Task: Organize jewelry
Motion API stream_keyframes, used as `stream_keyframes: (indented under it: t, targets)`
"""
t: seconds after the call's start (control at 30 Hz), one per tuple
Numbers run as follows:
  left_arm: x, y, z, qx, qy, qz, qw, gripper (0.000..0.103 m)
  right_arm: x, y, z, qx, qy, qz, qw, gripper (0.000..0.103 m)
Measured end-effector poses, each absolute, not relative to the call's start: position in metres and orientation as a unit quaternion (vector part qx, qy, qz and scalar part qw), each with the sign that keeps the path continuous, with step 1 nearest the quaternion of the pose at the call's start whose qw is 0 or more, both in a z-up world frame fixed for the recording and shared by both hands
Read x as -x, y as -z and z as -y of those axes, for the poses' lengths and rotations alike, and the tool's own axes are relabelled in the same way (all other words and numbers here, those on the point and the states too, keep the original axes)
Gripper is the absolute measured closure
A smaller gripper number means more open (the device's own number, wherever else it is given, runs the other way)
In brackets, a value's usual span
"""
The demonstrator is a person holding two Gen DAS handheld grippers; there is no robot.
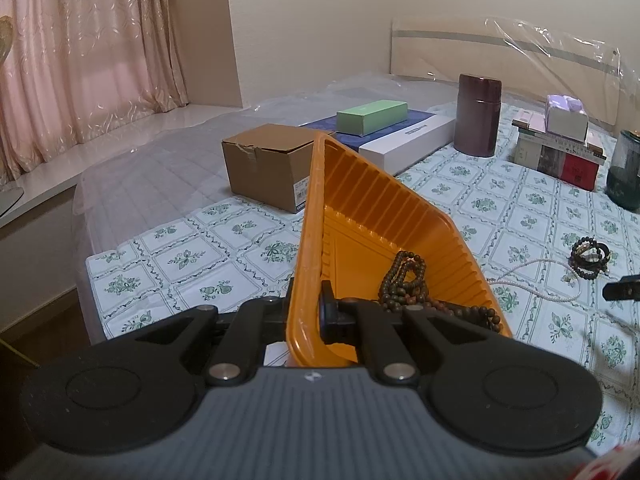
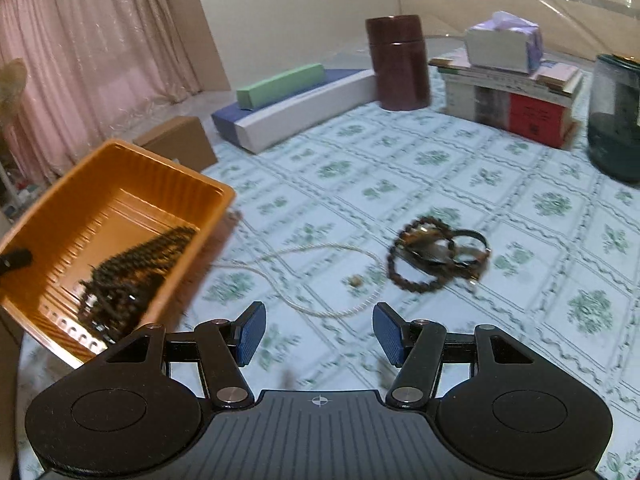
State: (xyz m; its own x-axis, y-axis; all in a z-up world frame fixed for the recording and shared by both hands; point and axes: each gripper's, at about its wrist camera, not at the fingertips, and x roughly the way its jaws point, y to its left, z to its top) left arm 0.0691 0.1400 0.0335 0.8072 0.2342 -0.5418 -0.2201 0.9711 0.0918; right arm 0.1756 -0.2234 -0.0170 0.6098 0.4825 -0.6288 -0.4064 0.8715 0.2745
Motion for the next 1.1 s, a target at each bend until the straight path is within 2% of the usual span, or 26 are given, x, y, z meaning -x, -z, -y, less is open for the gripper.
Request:
stream_keyframes:
  t: [0.53, 0.57, 0.63, 0.73, 1.1]
  targets:
    - [-0.069, -0.035, -0.138, -0.017, -0.119, -0.288, 0.950, 0.096, -0.192, 0.045, 0.239, -0.030, -0.220, -0.374, 0.901, 0.044]
    - [-0.069, -0.035, -0.138, -0.018, -0.119, -0.288, 0.950, 0.096, -0.194, 0.046, 0.237, -0.030, -0.222, -0.373, 0.900, 0.046]
    - [-0.069, -0.035, -0.139, -0.018, -0.119, -0.288, 0.950, 0.096, -0.198, 0.047, 0.232, -0.026, -0.229, -0.369, 0.900, 0.061]
    - [-0.070, -0.035, -0.139, -0.019, -0.120, -0.289, 0.950, 0.096, -0.205, 0.047, 0.222, -0.013, -0.236, -0.359, 0.903, 0.068]
    - [-0.070, -0.033, -0.139, -0.021, -0.121, -0.292, 0.949, 0.097, -0.234, 0.061, 0.188, 0.049, -0.244, -0.345, 0.905, 0.082]
